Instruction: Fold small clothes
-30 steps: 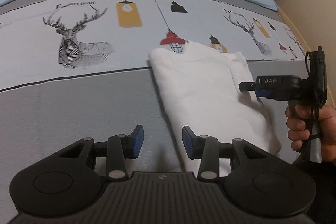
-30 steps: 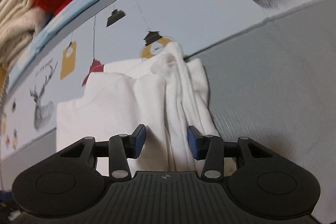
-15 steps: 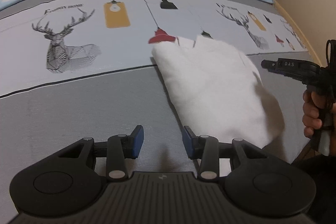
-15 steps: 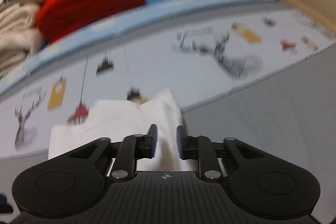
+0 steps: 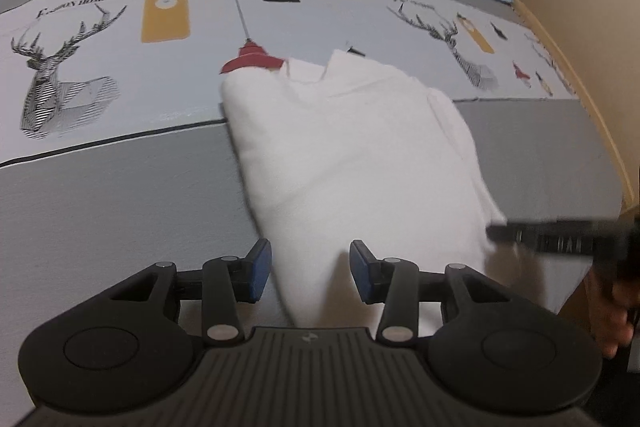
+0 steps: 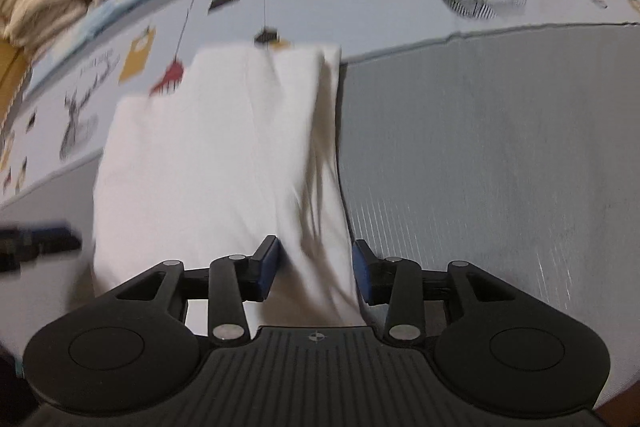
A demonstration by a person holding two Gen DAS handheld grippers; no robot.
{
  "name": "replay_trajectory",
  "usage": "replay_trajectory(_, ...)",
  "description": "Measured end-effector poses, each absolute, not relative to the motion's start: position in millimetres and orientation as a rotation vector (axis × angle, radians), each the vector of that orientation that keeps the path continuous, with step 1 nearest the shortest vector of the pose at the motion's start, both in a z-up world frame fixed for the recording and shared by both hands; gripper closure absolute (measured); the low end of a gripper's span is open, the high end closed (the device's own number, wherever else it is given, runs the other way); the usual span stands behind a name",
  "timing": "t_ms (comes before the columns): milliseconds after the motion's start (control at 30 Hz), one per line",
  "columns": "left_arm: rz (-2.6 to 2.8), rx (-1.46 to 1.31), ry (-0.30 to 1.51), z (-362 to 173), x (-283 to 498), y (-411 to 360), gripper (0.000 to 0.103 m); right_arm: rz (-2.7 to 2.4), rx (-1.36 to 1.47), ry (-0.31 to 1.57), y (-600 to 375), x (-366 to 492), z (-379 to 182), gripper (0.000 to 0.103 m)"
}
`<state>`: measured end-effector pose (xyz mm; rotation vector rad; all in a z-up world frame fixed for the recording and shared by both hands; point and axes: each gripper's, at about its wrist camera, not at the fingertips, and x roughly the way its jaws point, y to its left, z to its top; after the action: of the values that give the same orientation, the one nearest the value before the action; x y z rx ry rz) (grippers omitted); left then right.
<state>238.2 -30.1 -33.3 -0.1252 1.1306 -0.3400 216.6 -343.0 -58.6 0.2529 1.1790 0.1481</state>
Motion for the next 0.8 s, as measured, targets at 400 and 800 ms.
replay_trajectory(400, -0.353, 0.054, 1.266, -75.9, 243.9, -65.4, 0.036, 0.252, 0.135, 1.243, -350.2, 207.2, -70.0, 0.096)
replay_trajectory(800, -0.415, 0.048, 1.195, -53.8, 244.3, -51.8, 0.035, 0.179, 0.25, 1.074, -371.1, 213.6, -37.4, 0.071)
